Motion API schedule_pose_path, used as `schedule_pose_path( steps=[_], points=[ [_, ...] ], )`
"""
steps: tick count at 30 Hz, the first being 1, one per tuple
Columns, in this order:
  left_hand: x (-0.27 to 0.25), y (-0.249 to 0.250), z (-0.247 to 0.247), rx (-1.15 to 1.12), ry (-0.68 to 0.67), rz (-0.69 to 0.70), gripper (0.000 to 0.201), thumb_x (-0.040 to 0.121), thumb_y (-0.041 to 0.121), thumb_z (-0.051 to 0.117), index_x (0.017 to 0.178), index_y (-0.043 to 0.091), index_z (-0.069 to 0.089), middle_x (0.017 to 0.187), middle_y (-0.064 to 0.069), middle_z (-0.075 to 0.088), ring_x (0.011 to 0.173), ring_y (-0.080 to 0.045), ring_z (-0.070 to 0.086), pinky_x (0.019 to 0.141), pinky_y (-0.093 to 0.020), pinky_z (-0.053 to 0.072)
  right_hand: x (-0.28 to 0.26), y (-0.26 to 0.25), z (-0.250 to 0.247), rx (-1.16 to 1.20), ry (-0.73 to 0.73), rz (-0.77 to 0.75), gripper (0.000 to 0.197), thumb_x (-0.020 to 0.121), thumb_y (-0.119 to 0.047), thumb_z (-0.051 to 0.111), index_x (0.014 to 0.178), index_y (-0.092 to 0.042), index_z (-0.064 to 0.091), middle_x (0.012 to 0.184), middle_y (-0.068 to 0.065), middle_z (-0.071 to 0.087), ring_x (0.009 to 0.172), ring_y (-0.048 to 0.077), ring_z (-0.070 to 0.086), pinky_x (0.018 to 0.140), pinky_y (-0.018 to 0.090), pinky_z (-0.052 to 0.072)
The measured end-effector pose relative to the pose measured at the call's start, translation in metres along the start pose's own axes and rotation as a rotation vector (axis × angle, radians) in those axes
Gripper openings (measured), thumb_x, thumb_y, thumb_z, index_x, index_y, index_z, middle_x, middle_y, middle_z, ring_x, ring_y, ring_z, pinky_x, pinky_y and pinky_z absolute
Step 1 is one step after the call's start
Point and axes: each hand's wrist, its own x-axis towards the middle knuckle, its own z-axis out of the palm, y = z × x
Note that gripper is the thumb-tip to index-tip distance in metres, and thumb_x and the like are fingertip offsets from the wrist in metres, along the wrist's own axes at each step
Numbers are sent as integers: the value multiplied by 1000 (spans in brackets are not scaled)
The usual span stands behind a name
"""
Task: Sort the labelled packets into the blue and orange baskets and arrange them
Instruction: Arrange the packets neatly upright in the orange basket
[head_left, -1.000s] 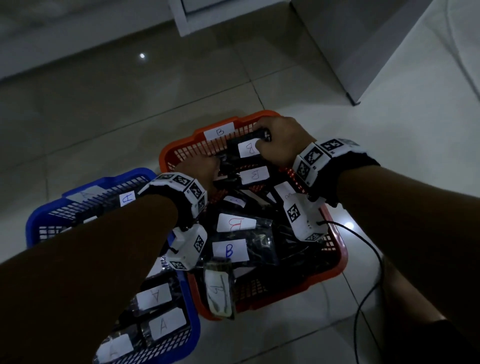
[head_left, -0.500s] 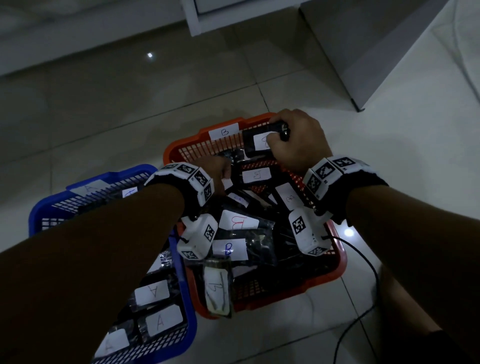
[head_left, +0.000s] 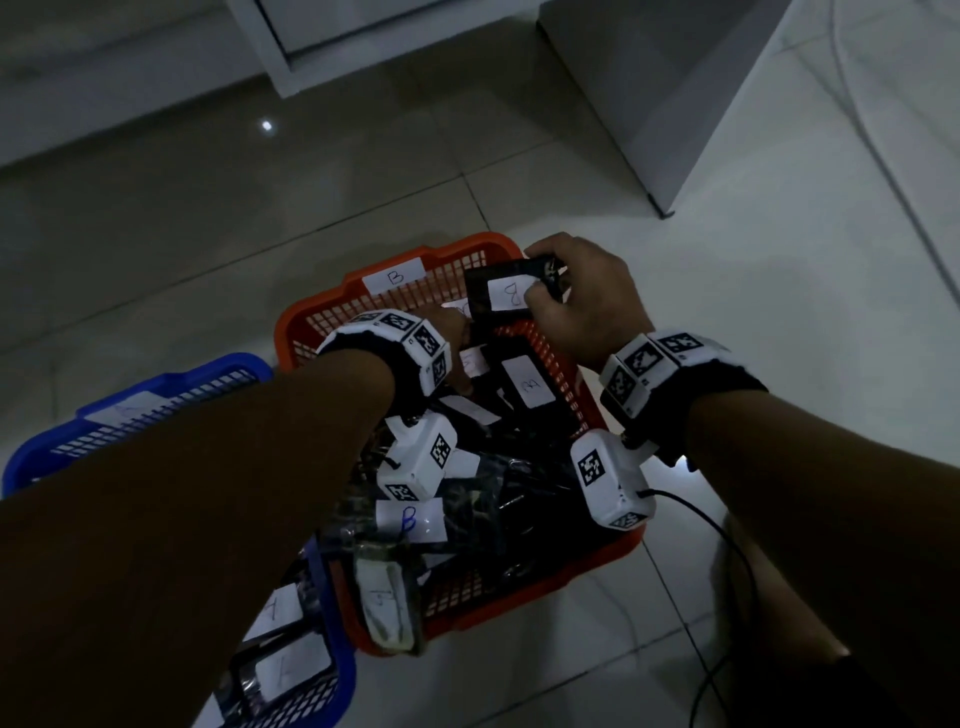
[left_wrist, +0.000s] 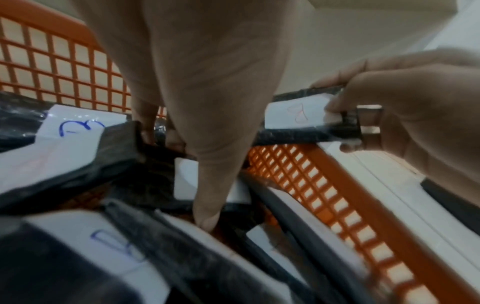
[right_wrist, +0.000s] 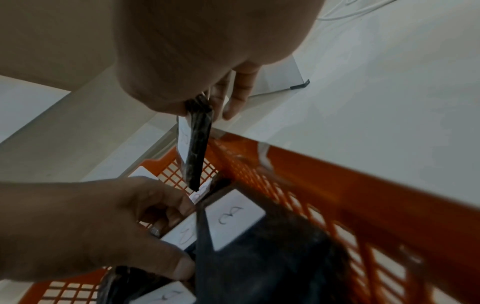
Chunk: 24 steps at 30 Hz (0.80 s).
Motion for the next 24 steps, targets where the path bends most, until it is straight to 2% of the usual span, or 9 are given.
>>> schedule_pose_path(
  steps=[3, 5, 7, 9, 13, 17, 18, 21, 24],
  points=[
    [-1, -9, -5, -141, -37, 26, 52, 68, 34, 84, 107, 10, 59, 101, 0, 59, 86, -21, 55, 70, -28, 45, 3, 0, 0, 8, 11, -5, 29, 79, -26, 57, 106, -17, 62, 98, 3, 66, 84, 16, 59, 75, 33, 52],
    [-7, -21, -8, -198, 17, 3, 39, 64, 39, 85, 80, 19, 56, 82, 3, 56, 72, -18, 52, 62, -26, 41, 6, -4, 0, 19, 11, 9, 28, 79, -27, 58, 106, -18, 62, 99, 3, 66, 87, 17, 60, 76, 34, 52],
    [-12, -36, -12, -249, 83, -40, 36, 61, 42, 86, 69, 24, 56, 77, 3, 59, 67, -16, 55, 60, -27, 43, 8, -10, 2, 14, -29, 27, 31, 80, -29, 58, 109, -20, 62, 104, 3, 65, 93, 19, 60, 80, 31, 51],
    [-21, -50, -13, -271, 140, -86, 33, 62, 40, 86, 72, 20, 62, 76, 0, 61, 69, -19, 56, 64, -29, 47, 11, -19, 5, -13, -101, 17, 33, 81, -29, 58, 114, -21, 62, 109, 4, 65, 98, 20, 60, 81, 27, 48],
    [-33, -78, -2, -249, 192, -180, 40, 64, 38, 85, 77, 20, 51, 81, -3, 53, 73, -17, 48, 68, -29, 40, 13, -37, 14, -87, -322, -36, 36, 82, -19, 57, 118, -20, 63, 116, 5, 66, 104, 24, 61, 84, 26, 46],
    [-44, -91, 4, -193, 79, -291, 41, 68, 40, 80, 92, 24, 52, 98, -3, 57, 90, -21, 55, 86, -35, 49, 21, -44, 32, -230, -486, -18, 33, 85, -5, 55, 116, -10, 66, 116, 10, 66, 106, 24, 61, 81, 23, 46],
    [-47, -91, 5, -192, 67, -294, 39, 69, 39, 80, 91, 23, 52, 98, -3, 58, 89, -20, 54, 86, -34, 49, 23, -44, 35, -283, -524, -5, 29, 86, -3, 55, 113, -6, 67, 115, 13, 65, 105, 25, 61, 80, 23, 47],
    [-50, -90, 8, -199, 110, -250, 30, 70, 38, 79, 85, 16, 64, 95, -7, 68, 81, -22, 61, 72, -31, 48, 25, -45, 38, -321, -538, 9, 27, 88, 0, 51, 110, -3, 67, 110, 14, 67, 101, 27, 62, 80, 27, 48],
    [-54, -88, 5, -223, 161, -209, 37, 71, 38, 78, 96, 12, 72, 95, -7, 71, 84, -25, 66, 75, -35, 55, 24, -46, 41, -401, -508, -6, 26, 90, -3, 52, 113, -5, 64, 110, 13, 67, 101, 27, 63, 79, 27, 47]
  ],
)
